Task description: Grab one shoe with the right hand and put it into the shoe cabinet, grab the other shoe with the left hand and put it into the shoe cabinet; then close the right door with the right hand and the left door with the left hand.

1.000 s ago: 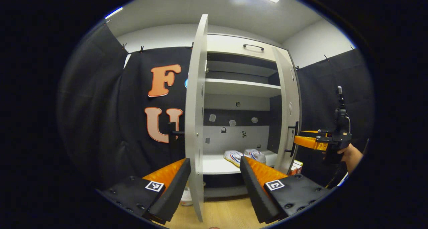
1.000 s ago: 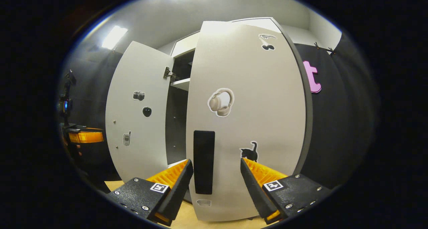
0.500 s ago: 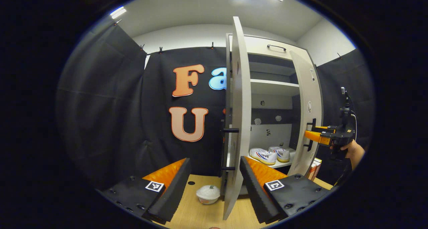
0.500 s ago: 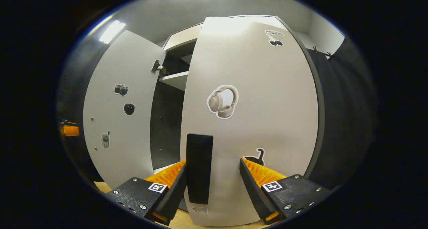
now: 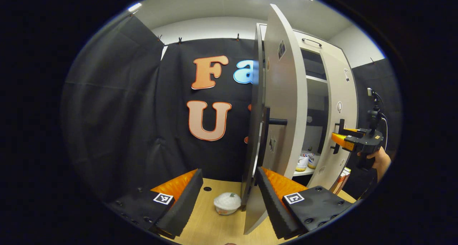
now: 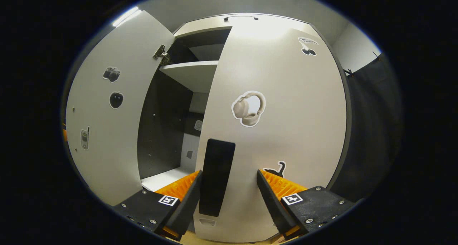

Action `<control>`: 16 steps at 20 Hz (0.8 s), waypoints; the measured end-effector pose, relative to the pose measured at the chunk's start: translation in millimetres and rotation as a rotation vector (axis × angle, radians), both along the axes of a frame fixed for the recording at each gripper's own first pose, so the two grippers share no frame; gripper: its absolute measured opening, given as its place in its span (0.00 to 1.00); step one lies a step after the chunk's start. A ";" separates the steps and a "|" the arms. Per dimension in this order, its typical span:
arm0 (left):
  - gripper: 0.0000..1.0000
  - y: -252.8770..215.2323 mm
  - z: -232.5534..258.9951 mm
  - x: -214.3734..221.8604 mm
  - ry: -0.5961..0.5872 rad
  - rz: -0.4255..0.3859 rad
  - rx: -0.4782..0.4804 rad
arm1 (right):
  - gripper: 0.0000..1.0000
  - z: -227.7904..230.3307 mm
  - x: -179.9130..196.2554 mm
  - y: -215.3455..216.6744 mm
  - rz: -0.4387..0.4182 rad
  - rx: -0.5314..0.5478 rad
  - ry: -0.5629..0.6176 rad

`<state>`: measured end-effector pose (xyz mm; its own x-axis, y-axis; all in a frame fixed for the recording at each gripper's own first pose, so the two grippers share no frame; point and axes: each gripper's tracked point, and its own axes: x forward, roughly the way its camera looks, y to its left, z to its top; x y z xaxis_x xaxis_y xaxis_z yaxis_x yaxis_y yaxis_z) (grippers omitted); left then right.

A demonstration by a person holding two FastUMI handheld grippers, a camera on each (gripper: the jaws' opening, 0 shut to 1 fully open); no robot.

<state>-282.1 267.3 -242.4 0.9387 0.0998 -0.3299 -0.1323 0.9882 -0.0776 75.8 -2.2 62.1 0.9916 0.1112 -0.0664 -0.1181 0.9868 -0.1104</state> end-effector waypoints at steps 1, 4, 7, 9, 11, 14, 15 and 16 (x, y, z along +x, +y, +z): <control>0.97 2.7 7.5 2.2 -0.035 -0.011 -0.014 | 0.90 -0.3 -0.3 2.0 0.010 -0.012 0.003; 0.97 12.1 10.0 4.7 -0.044 -0.016 -0.035 | 0.89 3.9 -8.2 3.3 0.033 0.000 -0.005; 0.97 30.5 9.1 10.7 -0.034 0.007 -0.055 | 0.88 15.5 -31.7 -7.7 0.031 0.024 -0.031; 0.96 22.0 7.3 15.9 -0.032 -0.024 -0.063 | 0.88 19.9 -44.9 -21.3 0.021 0.020 -0.027; 0.96 15.2 2.8 19.3 -0.026 -0.041 -0.050 | 0.88 21.4 -60.7 -31.8 0.023 0.019 -0.020; 0.98 3.1 14.0 21.6 -0.054 -0.082 -0.060 | 0.88 18.7 -80.0 -55.9 -0.007 0.006 -0.013; 0.95 -7.7 16.2 22.7 -0.057 -0.105 -0.074 | 0.88 16.8 -86.2 -63.5 -0.017 0.009 -0.005; 0.95 -21.0 13.8 23.3 -0.048 -0.145 -0.088 | 0.88 14.5 -91.0 -70.3 -0.026 0.012 0.003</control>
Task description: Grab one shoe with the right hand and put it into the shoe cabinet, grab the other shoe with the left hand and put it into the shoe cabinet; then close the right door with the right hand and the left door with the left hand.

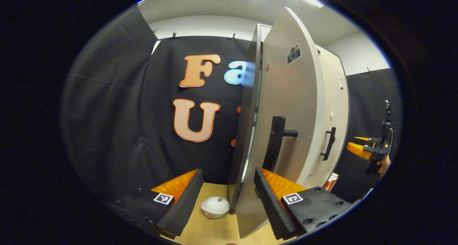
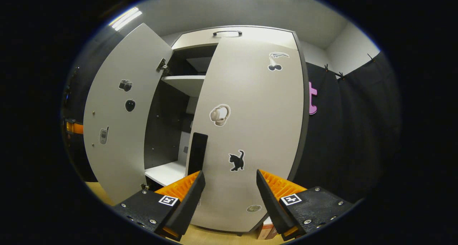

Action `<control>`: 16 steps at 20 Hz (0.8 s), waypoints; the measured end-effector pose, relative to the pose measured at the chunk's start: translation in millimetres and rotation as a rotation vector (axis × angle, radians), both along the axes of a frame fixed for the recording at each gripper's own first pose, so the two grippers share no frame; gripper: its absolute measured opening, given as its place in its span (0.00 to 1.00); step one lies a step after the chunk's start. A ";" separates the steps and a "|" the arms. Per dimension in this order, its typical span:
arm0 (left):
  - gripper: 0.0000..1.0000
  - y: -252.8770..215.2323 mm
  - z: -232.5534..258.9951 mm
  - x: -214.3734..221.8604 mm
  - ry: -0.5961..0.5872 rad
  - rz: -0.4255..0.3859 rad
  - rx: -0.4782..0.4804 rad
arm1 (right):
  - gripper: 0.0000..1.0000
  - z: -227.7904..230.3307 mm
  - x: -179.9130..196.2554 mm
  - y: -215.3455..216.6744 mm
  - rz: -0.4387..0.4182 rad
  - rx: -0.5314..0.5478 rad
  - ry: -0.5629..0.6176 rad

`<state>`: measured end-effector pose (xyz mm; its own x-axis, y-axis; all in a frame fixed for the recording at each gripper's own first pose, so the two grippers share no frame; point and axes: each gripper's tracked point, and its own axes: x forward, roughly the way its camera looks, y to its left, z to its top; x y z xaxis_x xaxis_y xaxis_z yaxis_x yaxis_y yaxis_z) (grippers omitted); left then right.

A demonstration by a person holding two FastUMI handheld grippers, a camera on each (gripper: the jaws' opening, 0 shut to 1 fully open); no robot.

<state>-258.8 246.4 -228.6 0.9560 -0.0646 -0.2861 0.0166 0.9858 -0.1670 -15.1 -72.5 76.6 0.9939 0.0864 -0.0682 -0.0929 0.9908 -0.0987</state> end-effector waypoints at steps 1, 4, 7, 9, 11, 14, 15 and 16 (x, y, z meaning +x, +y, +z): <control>0.94 -16.9 1.2 1.1 0.000 -0.042 -0.008 | 0.88 -1.7 -4.7 -9.0 -0.016 0.003 0.004; 0.96 -68.6 2.7 12.4 -0.003 -0.148 -0.001 | 0.88 -6.9 -15.7 -29.4 -0.050 0.028 0.014; 0.92 -123.5 3.0 28.3 -0.015 -0.250 -0.037 | 0.88 -14.5 -27.8 -51.8 -0.090 0.049 0.033; 0.93 -160.0 6.3 38.7 -0.032 -0.313 -0.073 | 0.89 -16.0 -35.1 -65.9 -0.113 0.057 0.035; 0.95 -166.5 4.4 59.7 -0.051 -0.298 -0.021 | 0.89 -15.6 -42.9 -80.0 -0.136 0.058 0.034; 0.95 -193.4 -0.6 77.9 -0.042 -0.320 -0.014 | 0.89 -16.4 -54.3 -101.2 -0.170 0.045 0.038; 0.95 -199.9 -5.7 83.6 -0.025 -0.324 0.000 | 0.89 -16.4 -58.1 -107.8 -0.181 0.040 0.035; 0.93 -203.5 1.5 90.5 -0.056 -0.311 -0.002 | 0.89 -15.3 -60.5 -113.8 -0.193 0.038 0.034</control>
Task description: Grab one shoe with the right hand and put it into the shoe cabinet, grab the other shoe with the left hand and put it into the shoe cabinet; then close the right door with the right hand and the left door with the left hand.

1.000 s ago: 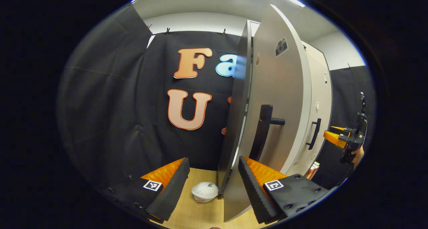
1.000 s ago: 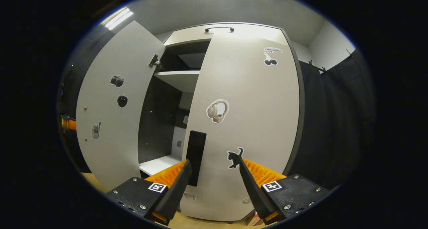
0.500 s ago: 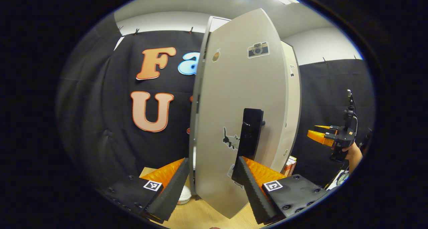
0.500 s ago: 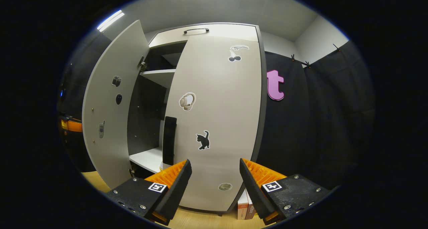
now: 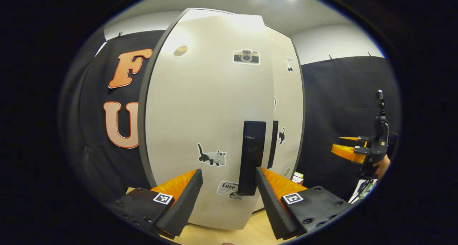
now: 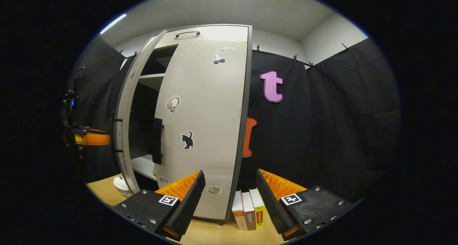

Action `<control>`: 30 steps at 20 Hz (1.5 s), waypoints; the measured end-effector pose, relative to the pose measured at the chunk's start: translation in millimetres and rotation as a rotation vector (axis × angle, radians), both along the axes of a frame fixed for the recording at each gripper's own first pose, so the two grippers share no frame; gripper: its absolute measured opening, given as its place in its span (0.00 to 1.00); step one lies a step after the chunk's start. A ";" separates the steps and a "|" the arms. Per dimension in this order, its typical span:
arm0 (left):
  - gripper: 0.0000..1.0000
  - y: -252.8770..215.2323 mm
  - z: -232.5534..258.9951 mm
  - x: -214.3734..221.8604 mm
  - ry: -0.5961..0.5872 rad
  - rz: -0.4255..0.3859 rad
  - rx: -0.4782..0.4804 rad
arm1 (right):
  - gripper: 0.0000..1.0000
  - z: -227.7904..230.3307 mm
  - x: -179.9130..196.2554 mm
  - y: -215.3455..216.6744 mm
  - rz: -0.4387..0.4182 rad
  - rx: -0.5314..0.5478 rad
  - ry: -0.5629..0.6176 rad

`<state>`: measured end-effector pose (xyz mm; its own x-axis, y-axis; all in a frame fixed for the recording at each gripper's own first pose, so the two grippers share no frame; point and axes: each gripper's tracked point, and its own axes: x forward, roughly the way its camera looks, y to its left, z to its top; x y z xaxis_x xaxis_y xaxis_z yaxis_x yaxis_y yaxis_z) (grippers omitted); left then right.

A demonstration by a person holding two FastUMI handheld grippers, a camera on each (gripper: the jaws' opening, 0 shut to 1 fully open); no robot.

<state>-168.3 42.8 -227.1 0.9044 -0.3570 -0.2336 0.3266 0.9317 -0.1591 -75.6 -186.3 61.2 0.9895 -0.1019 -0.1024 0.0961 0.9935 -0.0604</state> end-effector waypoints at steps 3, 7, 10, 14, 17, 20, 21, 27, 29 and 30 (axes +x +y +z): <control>0.94 -11.3 -1.8 17.0 -0.004 0.030 0.063 | 0.88 0.3 -9.2 -15.0 -0.025 0.003 -0.001; 0.94 -17.7 -3.8 31.4 0.000 0.078 0.076 | 0.89 -3.6 -16.8 -28.7 -0.045 0.003 0.011; 0.94 -21.1 -8.1 41.3 0.025 0.103 0.036 | 0.88 -4.8 -21.8 -34.8 -0.054 0.001 0.021; 0.95 -23.2 -6.8 47.4 0.024 0.134 0.068 | 0.90 0.9 -24.3 -34.0 -0.046 -0.001 0.020; 0.95 -24.7 -7.0 49.1 0.032 0.163 0.080 | 0.91 10.7 -24.2 -29.4 -0.032 0.002 0.003; 0.96 -25.2 -4.7 48.7 0.041 0.188 0.075 | 0.92 18.5 -25.3 -22.7 -0.009 0.003 -0.008; 0.95 -26.8 -0.3 46.8 0.035 0.185 0.069 | 0.93 20.6 -26.0 -21.8 -0.005 0.002 -0.009; 0.95 -17.9 41.8 6.2 -0.007 0.210 0.094 | 0.93 45.7 -32.7 -13.5 0.029 0.000 -0.044; 0.95 -6.6 61.6 -10.4 -0.026 0.235 0.106 | 0.93 54.7 -34.6 -8.8 0.042 0.004 -0.064; 0.95 -0.9 72.5 -19.0 -0.039 0.247 0.107 | 0.93 59.2 -36.1 -6.8 0.047 0.009 -0.071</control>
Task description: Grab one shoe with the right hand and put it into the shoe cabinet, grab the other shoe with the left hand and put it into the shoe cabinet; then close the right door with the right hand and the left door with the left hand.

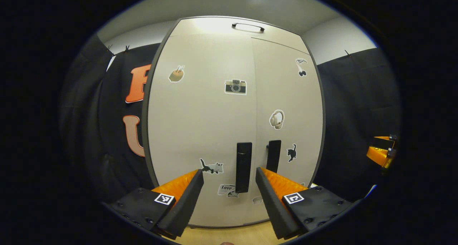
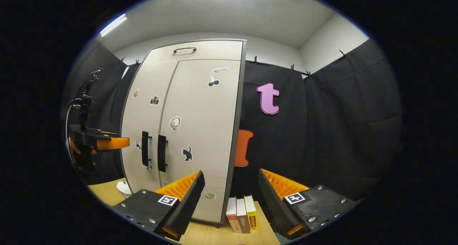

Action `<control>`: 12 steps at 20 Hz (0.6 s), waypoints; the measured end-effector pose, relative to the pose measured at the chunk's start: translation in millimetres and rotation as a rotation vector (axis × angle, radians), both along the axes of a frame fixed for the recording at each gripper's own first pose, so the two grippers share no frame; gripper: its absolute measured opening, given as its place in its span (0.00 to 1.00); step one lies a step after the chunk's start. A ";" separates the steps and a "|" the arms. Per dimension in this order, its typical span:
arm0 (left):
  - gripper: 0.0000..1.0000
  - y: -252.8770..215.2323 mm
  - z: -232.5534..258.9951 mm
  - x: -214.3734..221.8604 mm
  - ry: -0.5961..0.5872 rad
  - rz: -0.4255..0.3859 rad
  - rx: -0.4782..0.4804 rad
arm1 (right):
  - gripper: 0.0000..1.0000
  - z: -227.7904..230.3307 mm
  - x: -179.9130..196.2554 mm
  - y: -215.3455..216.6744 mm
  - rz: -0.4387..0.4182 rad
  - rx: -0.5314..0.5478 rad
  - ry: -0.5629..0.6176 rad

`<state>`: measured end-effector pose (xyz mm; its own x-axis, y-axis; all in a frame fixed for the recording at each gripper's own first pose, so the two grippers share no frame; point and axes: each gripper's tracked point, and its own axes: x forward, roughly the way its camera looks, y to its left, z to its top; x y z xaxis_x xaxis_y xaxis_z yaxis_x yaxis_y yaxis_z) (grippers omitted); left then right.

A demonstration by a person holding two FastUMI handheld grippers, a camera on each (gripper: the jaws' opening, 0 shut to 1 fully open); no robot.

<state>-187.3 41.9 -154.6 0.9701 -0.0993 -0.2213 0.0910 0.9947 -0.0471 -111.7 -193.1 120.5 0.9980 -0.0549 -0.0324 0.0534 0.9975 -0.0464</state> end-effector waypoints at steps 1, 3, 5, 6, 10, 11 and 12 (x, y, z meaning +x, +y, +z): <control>0.95 6.3 10.4 -8.2 -0.011 0.013 0.004 | 0.93 4.1 -0.8 2.5 0.007 0.006 -0.007; 0.95 22.1 30.9 -24.5 -0.035 0.047 0.013 | 0.93 12.3 -1.3 7.1 0.018 0.020 -0.018; 0.95 38.0 45.4 -39.4 -0.040 0.084 0.021 | 0.93 18.4 -2.4 12.2 0.032 0.031 -0.026; 0.95 45.7 52.7 -48.3 -0.042 0.103 0.026 | 0.93 21.7 -2.3 15.5 0.041 0.031 -0.029; 0.95 76.7 84.8 -75.9 -0.084 0.182 0.060 | 0.93 29.6 -1.0 21.2 0.042 0.025 -0.042; 0.95 84.3 93.1 -83.1 -0.098 0.202 0.071 | 0.93 31.1 -0.3 23.8 0.049 0.026 -0.045; 0.95 92.1 100.2 -89.2 -0.110 0.220 0.083 | 0.93 33.8 -0.4 27.5 0.060 0.028 -0.049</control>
<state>-276.5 134.0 -54.4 0.9851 0.1313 -0.1115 -0.1283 0.9912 0.0337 -112.1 -165.6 154.3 0.9999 0.0053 0.0162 -0.0050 0.9998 -0.0176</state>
